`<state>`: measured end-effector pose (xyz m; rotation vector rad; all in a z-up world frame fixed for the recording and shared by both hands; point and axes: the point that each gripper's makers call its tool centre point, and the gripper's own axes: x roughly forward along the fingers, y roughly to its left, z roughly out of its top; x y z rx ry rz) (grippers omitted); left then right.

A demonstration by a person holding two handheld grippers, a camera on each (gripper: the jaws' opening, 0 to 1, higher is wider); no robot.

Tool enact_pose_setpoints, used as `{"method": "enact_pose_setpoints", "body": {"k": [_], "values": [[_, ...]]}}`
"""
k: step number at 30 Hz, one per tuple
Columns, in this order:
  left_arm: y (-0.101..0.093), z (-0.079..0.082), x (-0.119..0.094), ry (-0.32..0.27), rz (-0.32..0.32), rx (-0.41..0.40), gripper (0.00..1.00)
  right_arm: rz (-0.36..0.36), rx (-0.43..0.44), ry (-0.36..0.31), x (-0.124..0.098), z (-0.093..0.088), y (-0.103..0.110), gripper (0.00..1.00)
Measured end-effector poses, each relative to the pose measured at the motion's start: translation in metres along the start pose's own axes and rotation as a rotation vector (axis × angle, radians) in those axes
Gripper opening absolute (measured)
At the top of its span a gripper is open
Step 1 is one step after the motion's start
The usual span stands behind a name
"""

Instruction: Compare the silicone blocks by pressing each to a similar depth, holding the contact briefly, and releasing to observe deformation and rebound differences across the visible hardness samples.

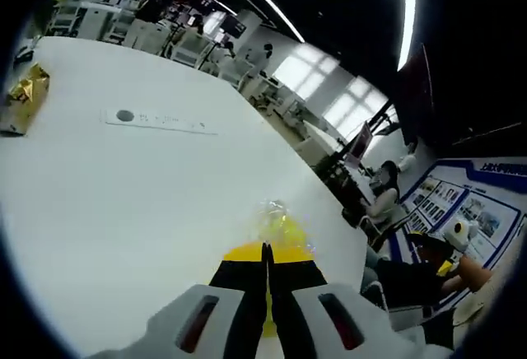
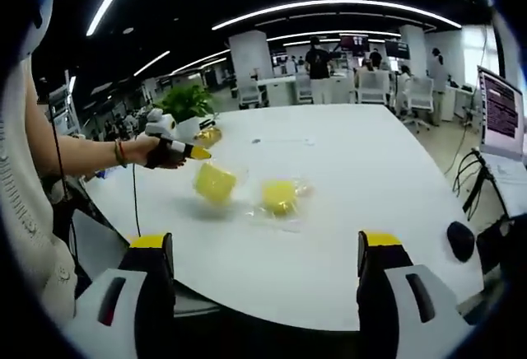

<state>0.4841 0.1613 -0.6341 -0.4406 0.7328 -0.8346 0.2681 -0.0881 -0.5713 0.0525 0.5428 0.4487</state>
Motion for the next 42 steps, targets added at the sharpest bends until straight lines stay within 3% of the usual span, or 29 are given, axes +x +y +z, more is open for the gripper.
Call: {"method": "enact_pose_setpoints", "body": {"k": [8,16,24,33,36,38,42], "values": [[0.045,-0.013,0.006,0.037,0.070,-0.016,0.00,-0.002,0.011,0.056,0.005,-0.011,0.001,0.85],[0.069,-0.033,0.011,0.100,0.103,-0.008,0.00,-0.001,0.000,0.080,0.013,-0.015,0.001,0.83],[0.079,-0.040,0.010,0.120,0.107,-0.010,0.00,0.021,0.008,0.089,0.022,-0.015,0.005,0.83],[0.081,-0.034,0.011,0.106,0.107,-0.009,0.00,0.037,-0.004,0.096,0.029,-0.010,0.008,0.82],[0.085,-0.030,0.008,0.085,0.149,0.013,0.01,0.042,-0.005,0.086,0.029,-0.008,0.008,0.82],[0.085,-0.027,0.004,0.072,0.165,0.023,0.06,0.045,-0.009,0.084,0.030,-0.007,0.009,0.82],[0.083,-0.020,-0.009,0.034,0.203,0.045,0.24,0.065,-0.015,0.066,0.030,-0.003,0.014,0.82]]}}
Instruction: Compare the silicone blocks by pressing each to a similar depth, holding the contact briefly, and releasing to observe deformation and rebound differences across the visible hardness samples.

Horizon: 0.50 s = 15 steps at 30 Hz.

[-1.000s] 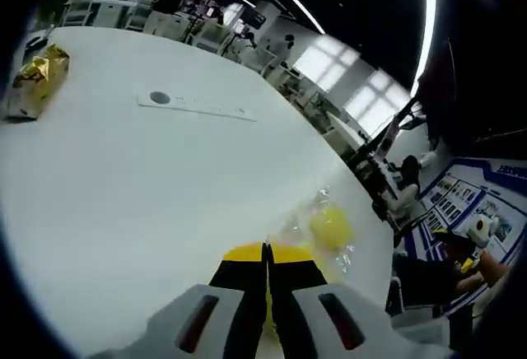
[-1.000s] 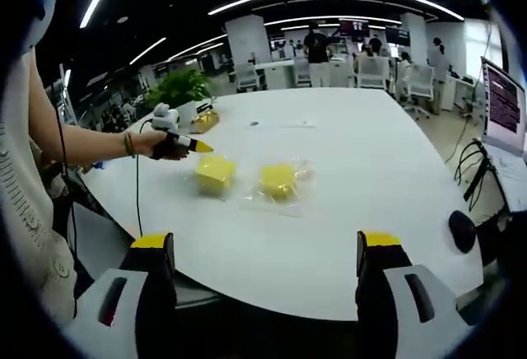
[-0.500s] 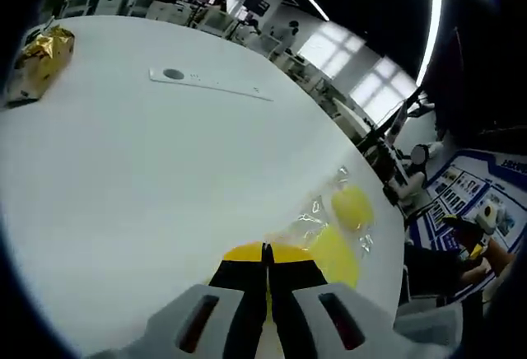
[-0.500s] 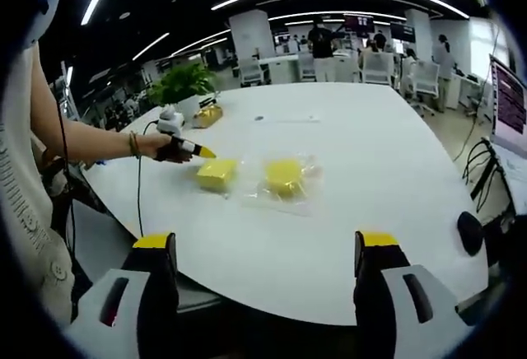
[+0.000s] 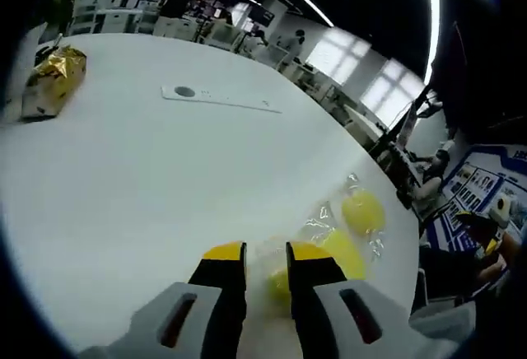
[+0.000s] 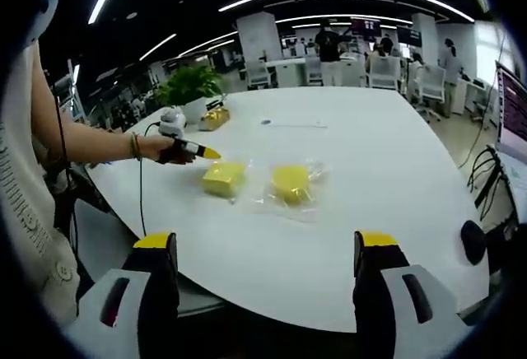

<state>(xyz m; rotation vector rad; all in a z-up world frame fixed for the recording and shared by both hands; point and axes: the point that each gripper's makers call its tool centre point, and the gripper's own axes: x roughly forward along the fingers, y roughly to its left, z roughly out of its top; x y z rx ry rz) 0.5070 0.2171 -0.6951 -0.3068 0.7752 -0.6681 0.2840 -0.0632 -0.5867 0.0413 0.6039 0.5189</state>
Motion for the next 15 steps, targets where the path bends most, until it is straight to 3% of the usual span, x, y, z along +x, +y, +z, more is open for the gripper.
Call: {"method": "enact_pose_setpoints", "body": {"k": [8,15], "values": [[-0.024,-0.005,-0.035,-0.044,0.021,0.083,0.31,0.056,-0.020,-0.042,0.003,0.008,0.011,0.82],[-0.064,-0.017,-0.070,-0.083,0.017,0.193,0.39,0.122,-0.049,-0.069,0.007,0.015,0.021,0.82]]}}
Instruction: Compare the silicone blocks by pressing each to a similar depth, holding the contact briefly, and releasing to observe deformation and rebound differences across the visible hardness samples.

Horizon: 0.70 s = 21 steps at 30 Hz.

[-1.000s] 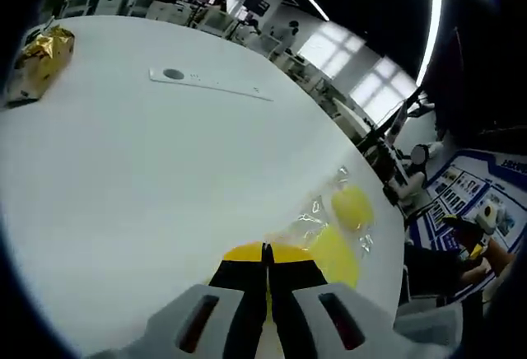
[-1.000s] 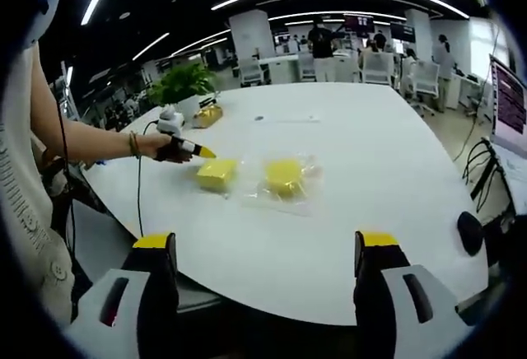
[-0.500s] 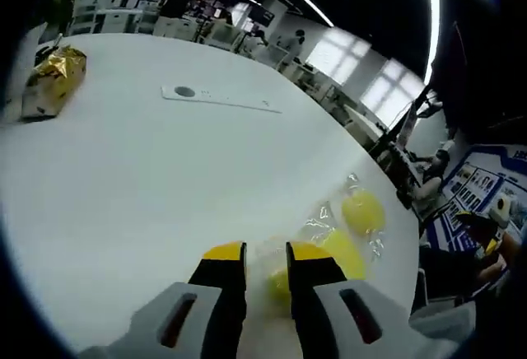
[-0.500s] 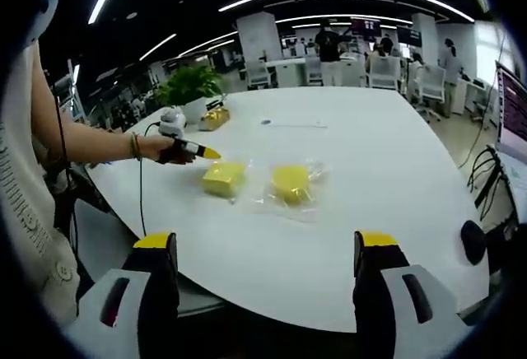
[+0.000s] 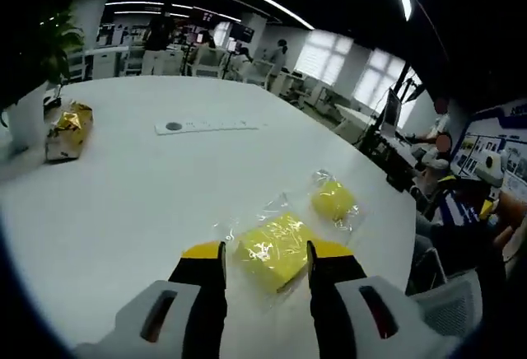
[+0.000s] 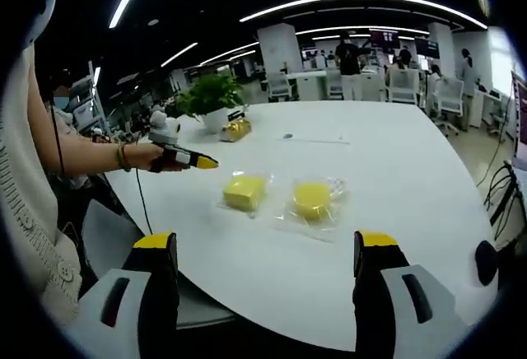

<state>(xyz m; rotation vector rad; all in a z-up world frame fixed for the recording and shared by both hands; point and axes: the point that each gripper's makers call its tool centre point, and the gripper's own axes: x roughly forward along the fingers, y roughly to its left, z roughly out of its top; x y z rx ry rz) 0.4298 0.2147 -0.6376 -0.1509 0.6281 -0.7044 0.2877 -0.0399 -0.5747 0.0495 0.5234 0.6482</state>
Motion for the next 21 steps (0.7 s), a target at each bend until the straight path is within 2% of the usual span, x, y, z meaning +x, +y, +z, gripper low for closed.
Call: {"method": "enact_pose_setpoints", "body": {"k": [7,14,21], "values": [[-0.043,-0.009,-0.029,-0.031,0.011,0.091,0.46,0.058,-0.025,-0.014,0.003,0.003,0.000,0.82],[-0.073,-0.023,-0.047,-0.043,0.024,0.111,0.52,0.114,-0.035,-0.020,0.003,0.001,-0.002,0.83],[-0.106,-0.026,-0.068,-0.093,0.026,0.175,0.61,0.147,-0.055,-0.002,-0.001,-0.006,-0.010,0.83]]}}
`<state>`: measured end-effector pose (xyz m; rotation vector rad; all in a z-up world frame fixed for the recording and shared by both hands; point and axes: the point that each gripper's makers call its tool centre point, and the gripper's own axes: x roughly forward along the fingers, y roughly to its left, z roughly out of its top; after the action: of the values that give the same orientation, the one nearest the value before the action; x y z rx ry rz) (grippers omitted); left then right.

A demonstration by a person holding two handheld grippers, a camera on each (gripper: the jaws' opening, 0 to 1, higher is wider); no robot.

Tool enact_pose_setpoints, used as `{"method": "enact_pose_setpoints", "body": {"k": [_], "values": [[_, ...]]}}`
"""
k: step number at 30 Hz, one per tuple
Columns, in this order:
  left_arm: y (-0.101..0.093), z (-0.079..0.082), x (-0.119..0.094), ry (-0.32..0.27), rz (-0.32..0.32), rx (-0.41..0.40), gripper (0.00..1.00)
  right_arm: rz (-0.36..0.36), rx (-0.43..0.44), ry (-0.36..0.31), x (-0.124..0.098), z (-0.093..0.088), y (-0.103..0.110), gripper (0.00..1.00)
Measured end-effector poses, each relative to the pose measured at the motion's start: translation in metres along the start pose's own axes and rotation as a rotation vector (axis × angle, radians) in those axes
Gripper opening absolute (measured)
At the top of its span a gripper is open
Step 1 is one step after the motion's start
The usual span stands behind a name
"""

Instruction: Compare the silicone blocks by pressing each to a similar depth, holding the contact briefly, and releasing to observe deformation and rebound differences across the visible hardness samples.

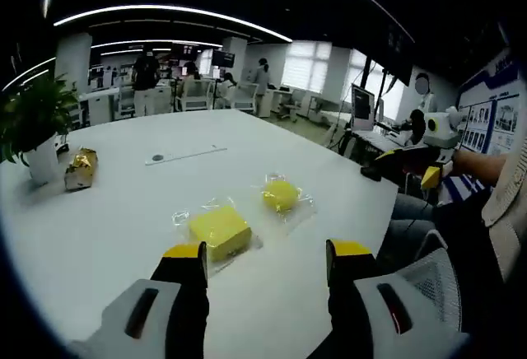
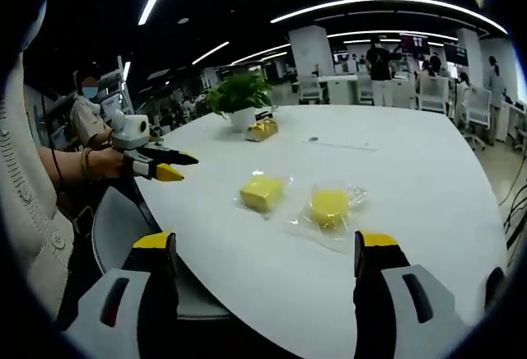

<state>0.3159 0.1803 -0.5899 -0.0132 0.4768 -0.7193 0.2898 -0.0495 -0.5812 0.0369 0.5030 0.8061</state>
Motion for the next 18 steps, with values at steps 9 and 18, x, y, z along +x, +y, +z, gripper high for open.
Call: {"method": "enact_pose_setpoints", "body": {"k": [9,18], "values": [[-0.027,0.000,-0.018,-0.018,-0.051,0.025,0.69,0.050,0.076,-0.020,-0.006,-0.004,0.001,0.91],[-0.023,0.008,-0.032,-0.089,-0.038,-0.085,0.75,0.050,0.092,-0.044,-0.011,-0.006,0.007,0.91]]}}
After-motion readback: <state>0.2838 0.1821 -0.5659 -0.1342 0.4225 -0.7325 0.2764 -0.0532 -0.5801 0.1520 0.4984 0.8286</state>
